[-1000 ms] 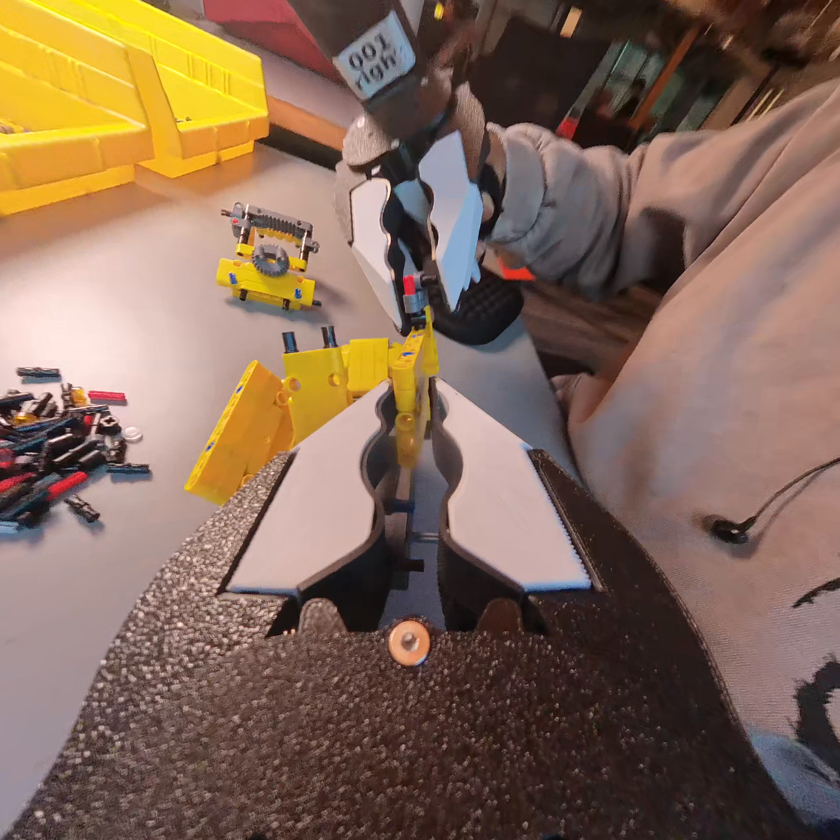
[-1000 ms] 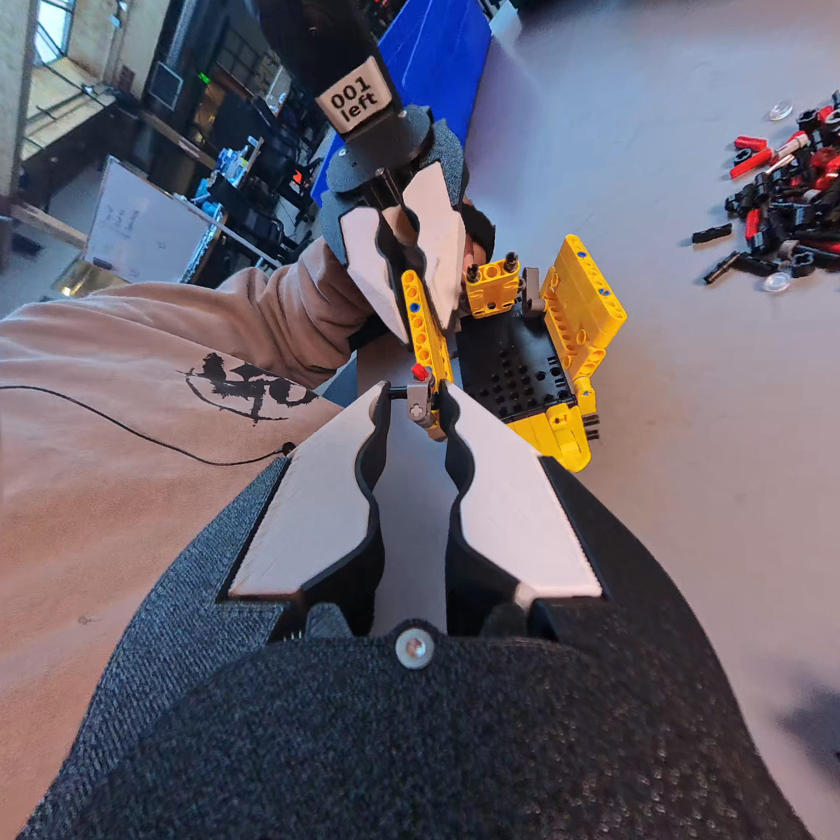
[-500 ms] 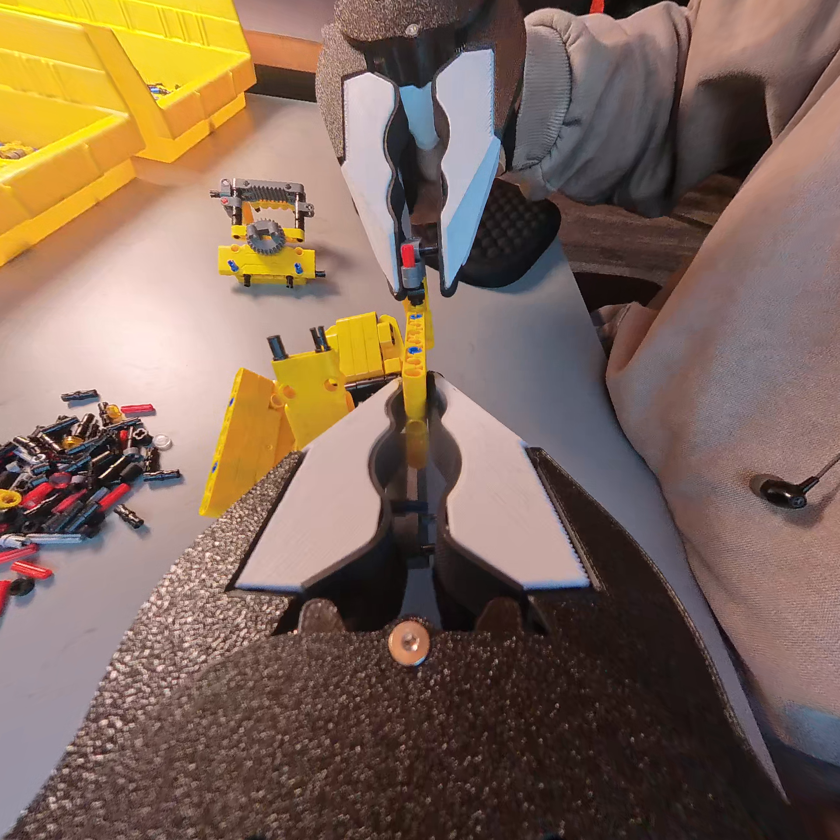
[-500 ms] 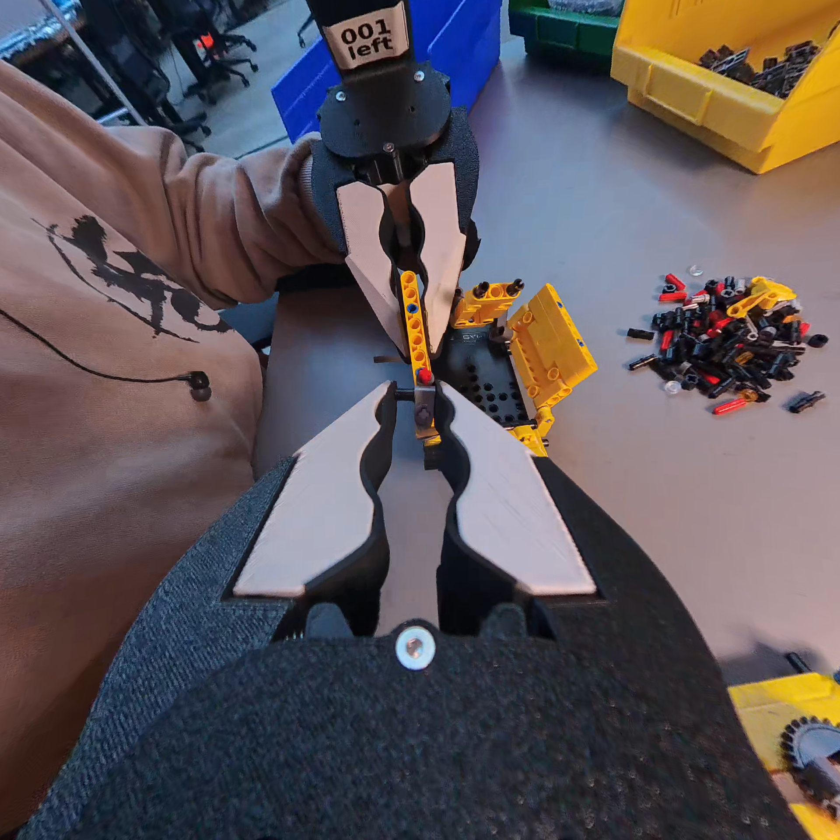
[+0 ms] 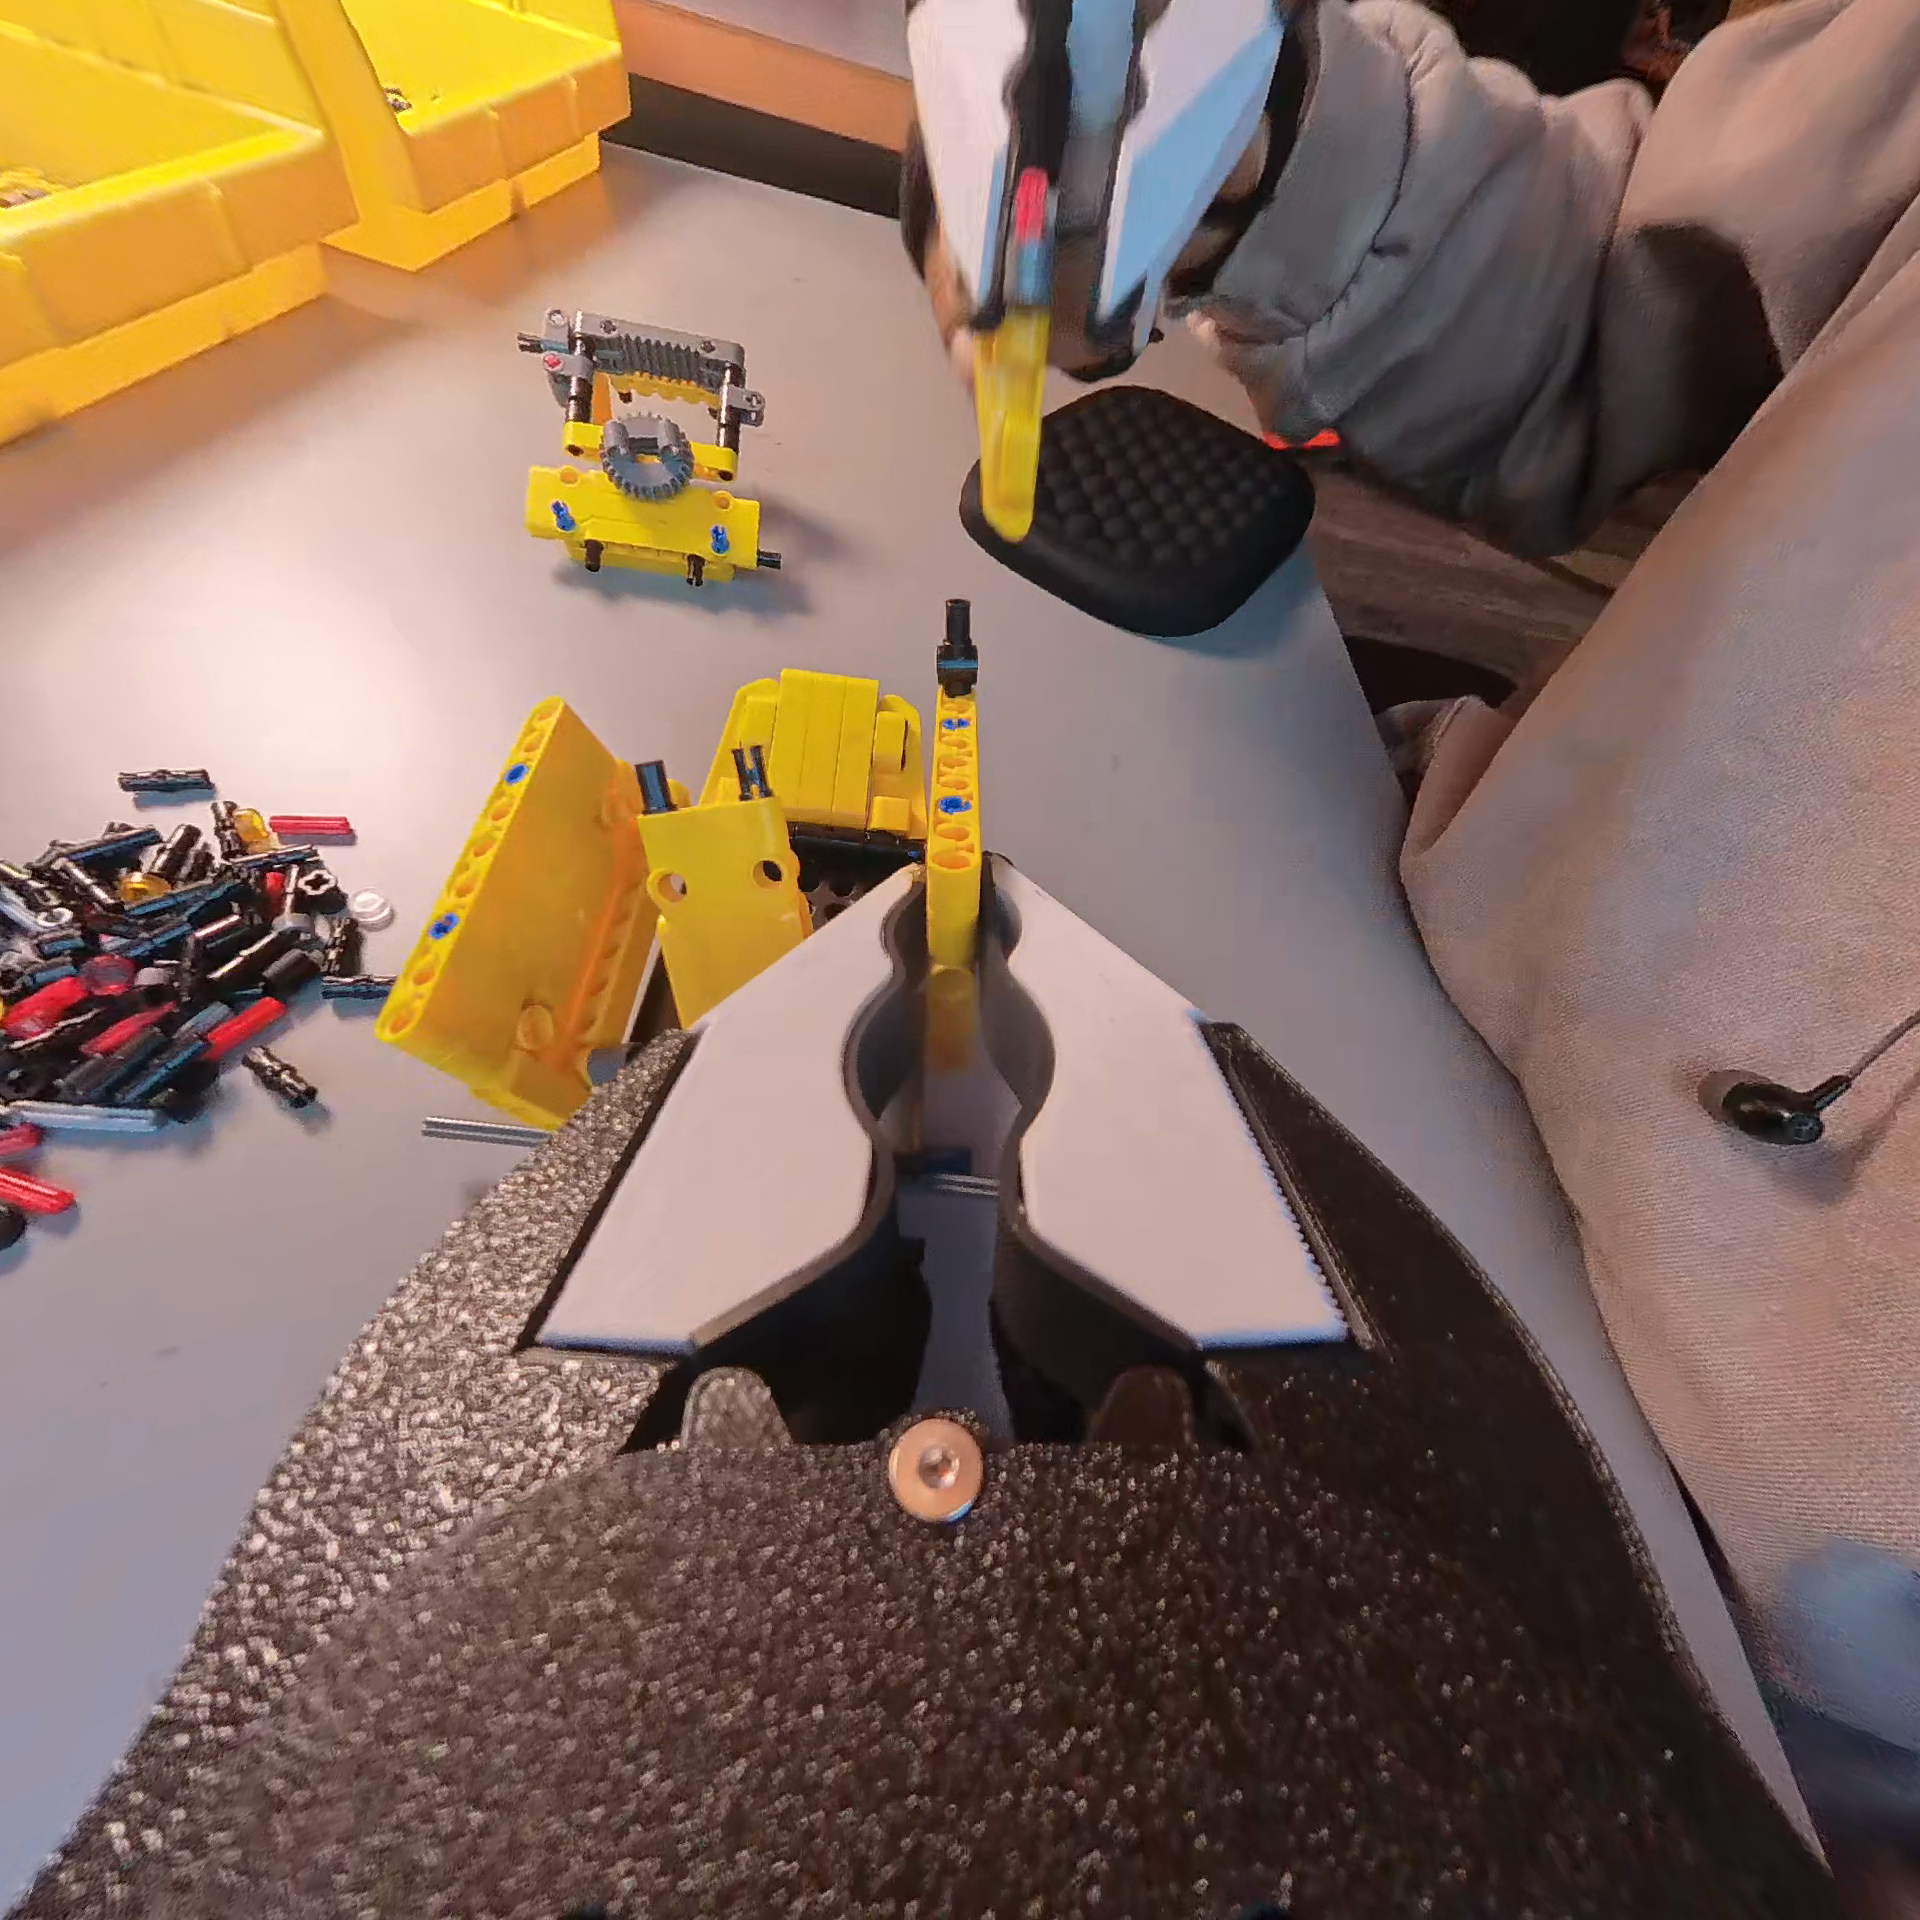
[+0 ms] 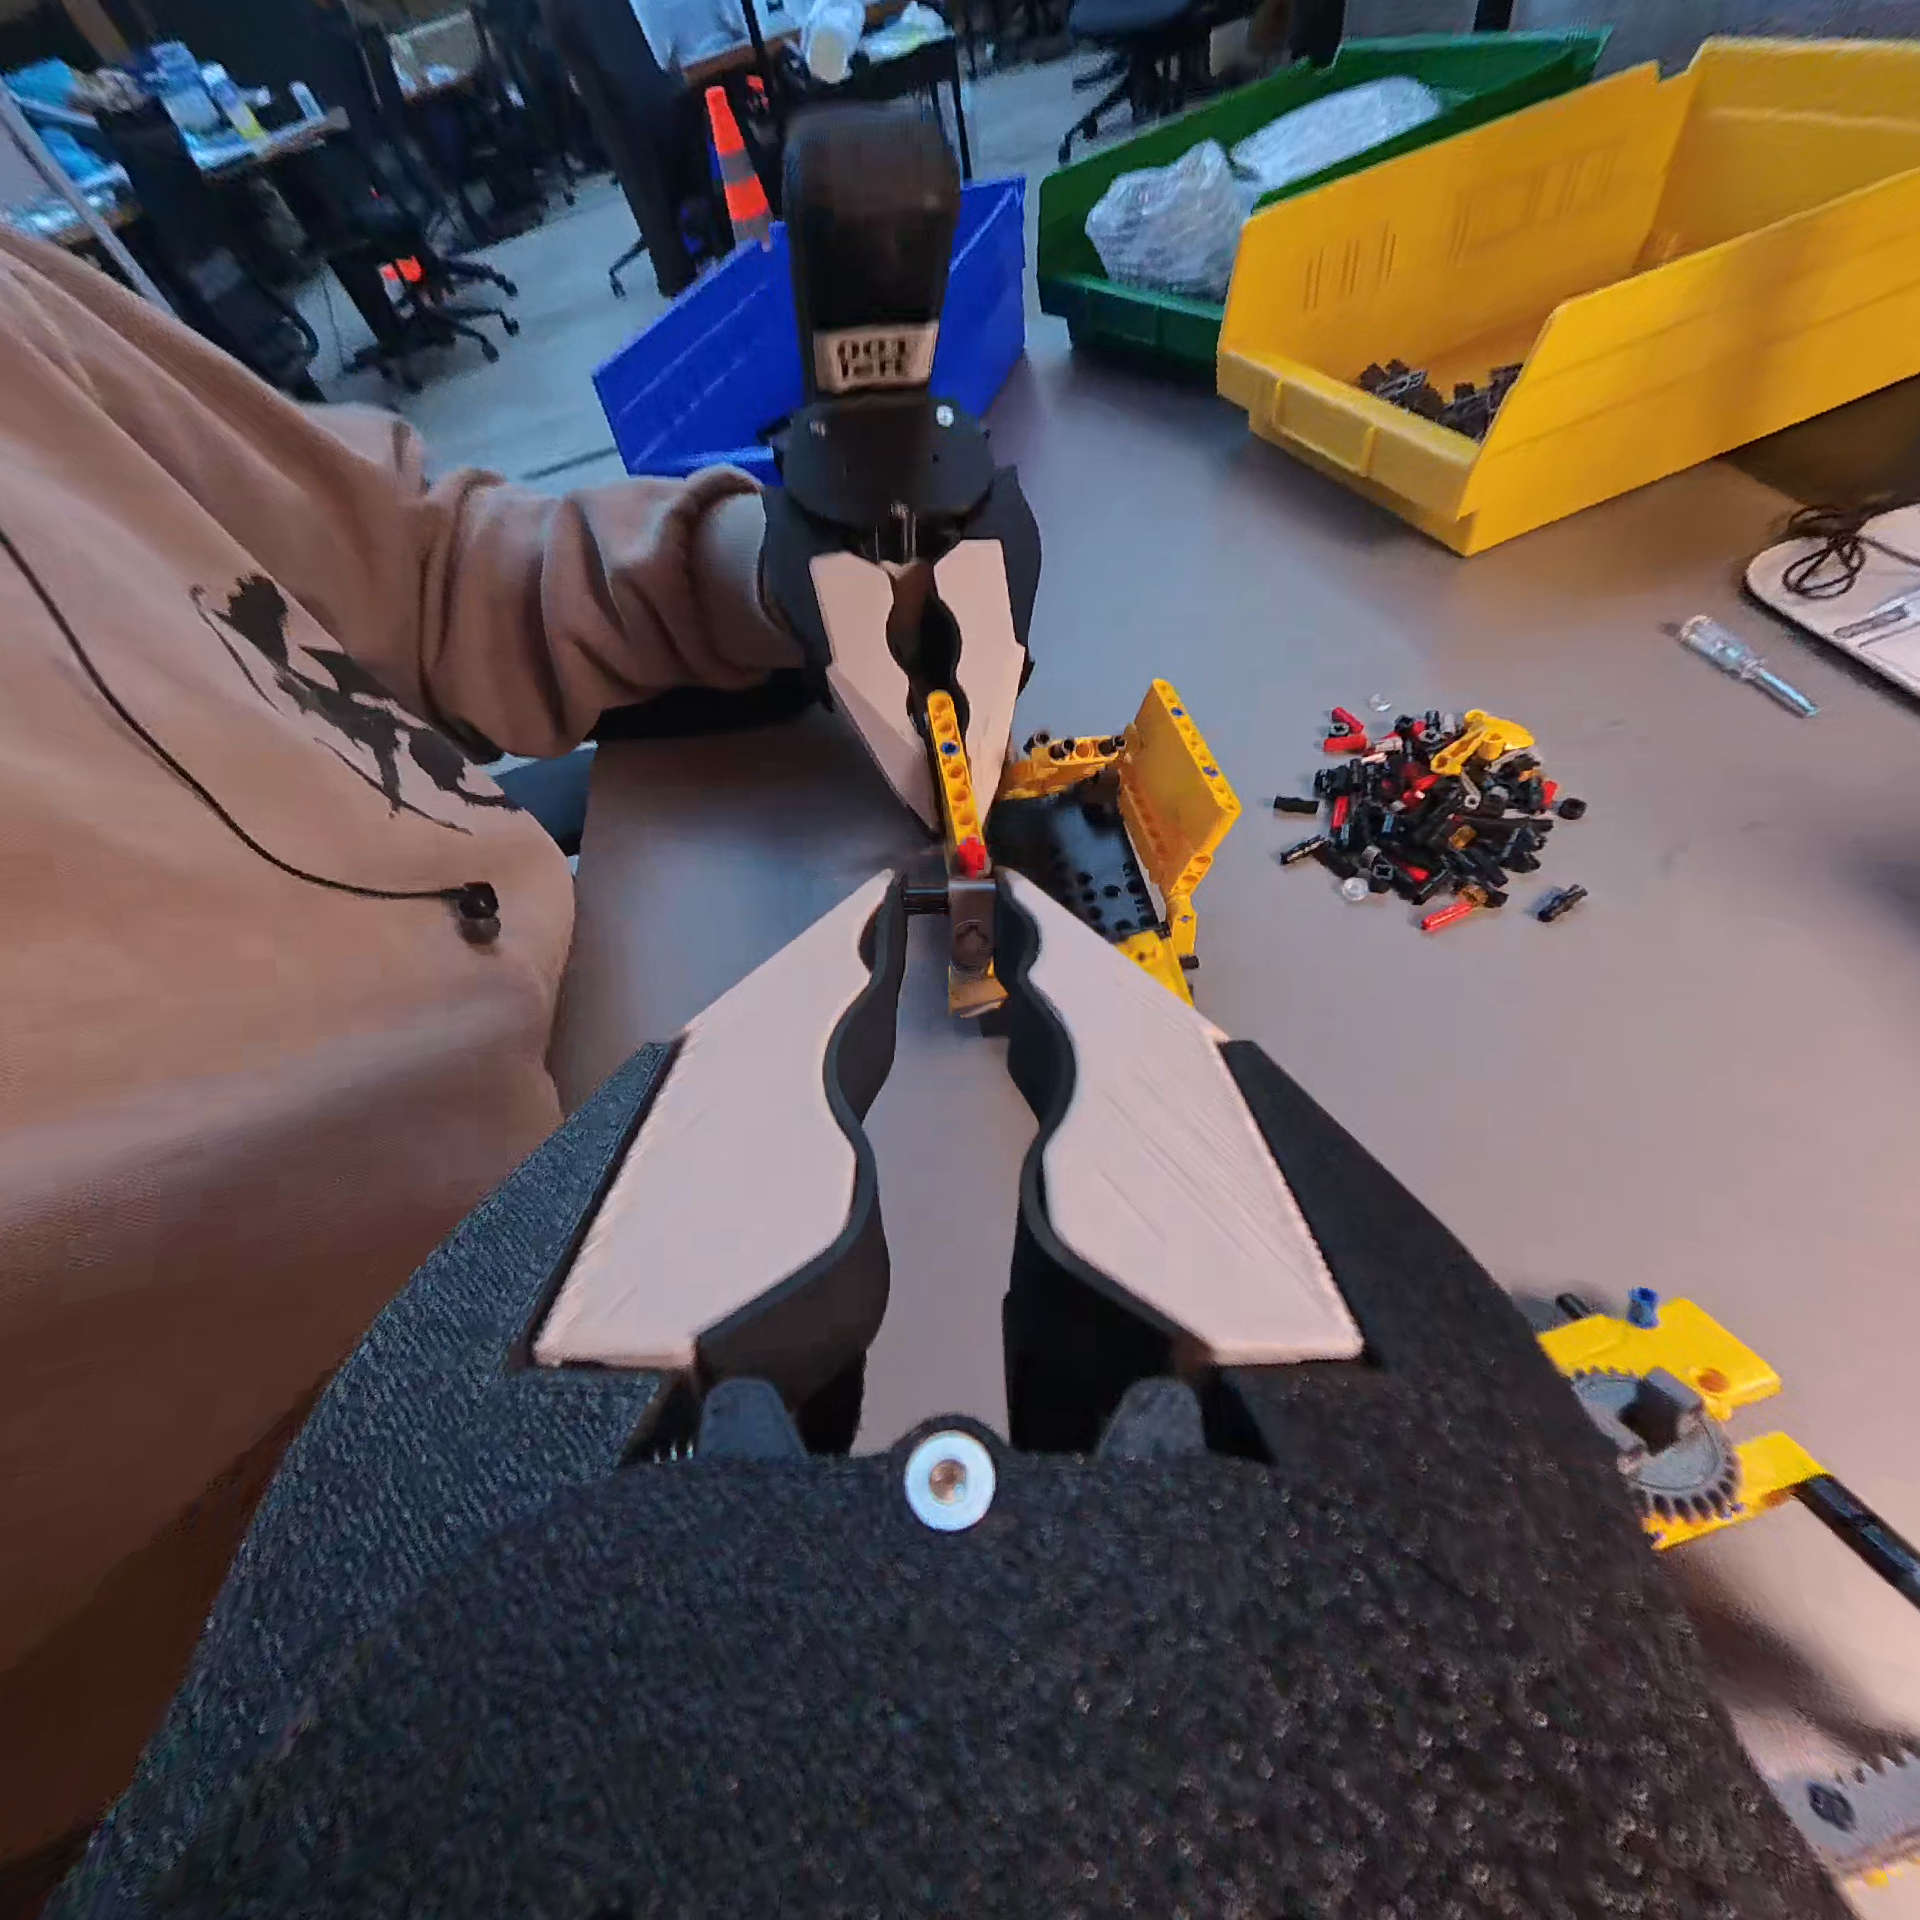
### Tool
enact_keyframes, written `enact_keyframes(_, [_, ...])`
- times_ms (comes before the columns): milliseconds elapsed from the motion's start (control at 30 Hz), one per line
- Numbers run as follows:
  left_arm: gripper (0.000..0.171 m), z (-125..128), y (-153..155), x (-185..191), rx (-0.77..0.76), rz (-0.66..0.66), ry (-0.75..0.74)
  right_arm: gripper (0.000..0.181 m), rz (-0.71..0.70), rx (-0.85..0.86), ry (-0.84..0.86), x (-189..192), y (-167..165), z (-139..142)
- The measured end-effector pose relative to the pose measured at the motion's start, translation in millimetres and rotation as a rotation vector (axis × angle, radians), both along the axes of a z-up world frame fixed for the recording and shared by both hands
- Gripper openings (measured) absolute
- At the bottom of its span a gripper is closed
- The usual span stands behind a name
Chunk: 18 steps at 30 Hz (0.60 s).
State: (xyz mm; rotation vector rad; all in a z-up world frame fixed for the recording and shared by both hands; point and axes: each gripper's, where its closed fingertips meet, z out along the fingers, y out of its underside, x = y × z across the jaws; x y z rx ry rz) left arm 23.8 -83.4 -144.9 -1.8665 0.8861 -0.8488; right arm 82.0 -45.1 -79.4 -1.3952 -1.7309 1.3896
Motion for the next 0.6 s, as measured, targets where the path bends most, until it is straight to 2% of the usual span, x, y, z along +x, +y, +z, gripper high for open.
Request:
enact_keyframes(100, [0.007, 3.3, -4.1, -1.9, -0.005, -0.004, -0.045, 0.015, 0.026, 0.088, -0.089, -6.2, -5.5, -34.0])
enact_keyframes(200, [0.006, 6.3, -4.3, -3.8, -0.013, -0.007, -0.080, 0.015, 0.069, 0.108, -0.117, -11.6, -20.2, -48.3])
enact_keyframes(333, [0.007, 6.0, -4.6, -3.3, -0.017, -0.010, -0.081, 0.016, 0.085, 0.289, -0.227, -11.1, -23.7, -77.5])
enact_keyframes(367, [0.007, 5.7, -5.2, -2.7, -0.016, -0.015, -0.078, 0.021, 0.093, 0.315, -0.248, -10.1, -25.2, -82.8])
enact_keyframes(433, [0.006, 4.9, -6.8, -1.1, -0.012, -0.024, -0.069, 0.031, 0.121, 0.309, -0.259, -8.8, -31.6, -82.9])
enact_keyframes(500, [0.007, 3.6, -8.4, 0.2, -0.013, -0.035, -0.058, 0.042, 0.122, 0.273, -0.216, -12.6, -33.7, -67.4])
enact_keyframes(600, [0.007, 1.2, -11.5, 3.5, -0.008, -0.057, -0.034, 0.040, 0.118, 0.240, -0.152, -21.1, -31.8, -43.8])
